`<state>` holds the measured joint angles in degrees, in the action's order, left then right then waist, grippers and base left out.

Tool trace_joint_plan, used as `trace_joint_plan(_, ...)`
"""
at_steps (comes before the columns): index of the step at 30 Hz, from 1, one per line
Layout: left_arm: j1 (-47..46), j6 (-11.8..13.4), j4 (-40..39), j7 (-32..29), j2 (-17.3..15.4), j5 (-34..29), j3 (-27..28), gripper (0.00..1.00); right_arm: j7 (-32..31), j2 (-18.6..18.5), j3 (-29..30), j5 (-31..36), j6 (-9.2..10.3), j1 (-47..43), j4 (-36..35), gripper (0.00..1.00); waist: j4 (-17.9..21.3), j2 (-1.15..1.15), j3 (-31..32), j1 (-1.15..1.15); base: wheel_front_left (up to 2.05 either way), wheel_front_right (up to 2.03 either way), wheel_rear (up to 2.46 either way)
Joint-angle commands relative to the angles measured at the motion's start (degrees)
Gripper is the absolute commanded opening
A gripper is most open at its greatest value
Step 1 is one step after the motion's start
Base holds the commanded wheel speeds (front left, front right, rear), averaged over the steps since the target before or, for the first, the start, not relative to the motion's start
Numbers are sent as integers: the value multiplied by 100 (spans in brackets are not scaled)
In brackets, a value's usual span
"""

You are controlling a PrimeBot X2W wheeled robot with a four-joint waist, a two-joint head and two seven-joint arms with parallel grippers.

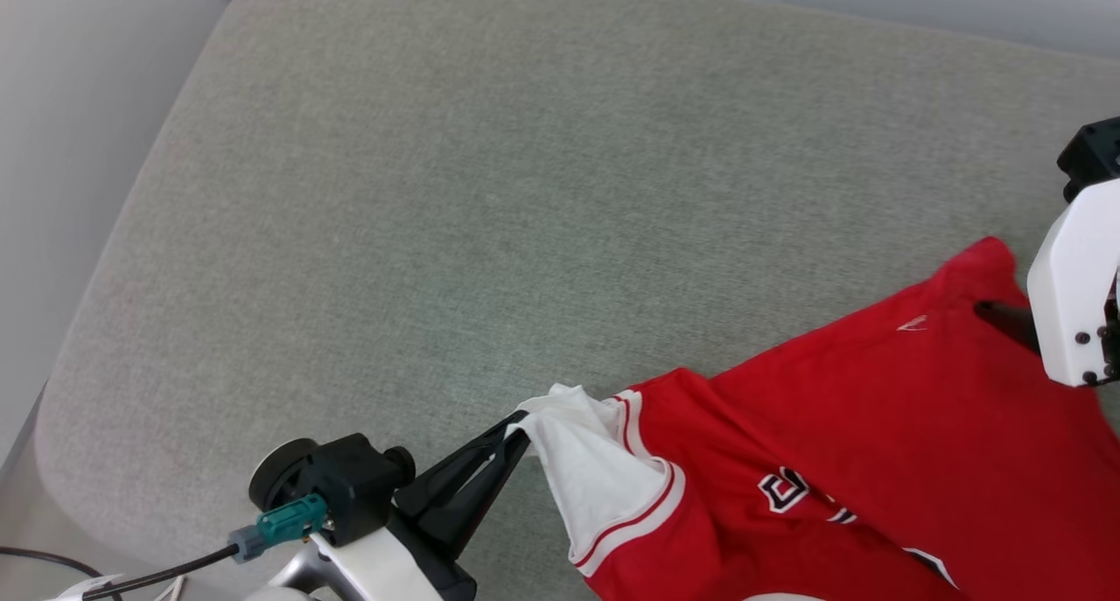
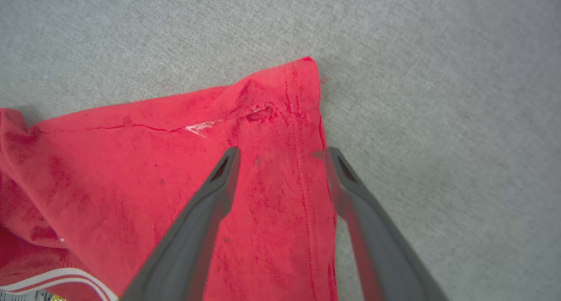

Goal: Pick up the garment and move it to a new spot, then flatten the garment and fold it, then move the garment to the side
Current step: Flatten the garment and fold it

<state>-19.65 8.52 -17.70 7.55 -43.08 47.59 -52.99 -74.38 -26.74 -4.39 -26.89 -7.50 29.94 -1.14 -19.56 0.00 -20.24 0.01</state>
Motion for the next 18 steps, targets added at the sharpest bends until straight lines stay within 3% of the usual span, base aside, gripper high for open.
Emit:
trace_joint_plan(1, -107, -33, 5, 3, 29, -30, 2, 0, 13, -14, -7, 18, 2, 88, 61, 100, -207, 0, -186, -1, 0, 0, 0)
trace_joint_plan(4, -206, -142, 31, 27, 167, -135, -114, 0, -87, -25, 21, 132, 2, 277, 635, 100, -445, 0, -383, -1, 0, 0, 0)
trace_joint_plan(13, -193, -236, 245, 171, 348, -99, -159, 0, -11, -413, -322, 115, 4, -131, 1188, 100, -654, 0, -446, -1, 0, 0, 0)
trace_joint_plan(14, -193, -246, 272, 175, 353, -91, -159, 0, -7, -415, -342, 91, 4, -162, 1221, 63, -657, 0, -433, -1, 0, 0, 0)
trace_joint_plan(15, -192, -245, 298, 179, 354, -82, -162, 0, 42, -412, -352, 63, 4, -177, 1237, 3, -654, 0, -409, -1, 0, 0, 0)
trace_joint_plan(18, -176, -242, 357, 186, 323, -54, -147, 0, 226, -400, -361, 6, 3, -140, 1249, 0, -609, 0, -291, -1, 0, 0, 0)
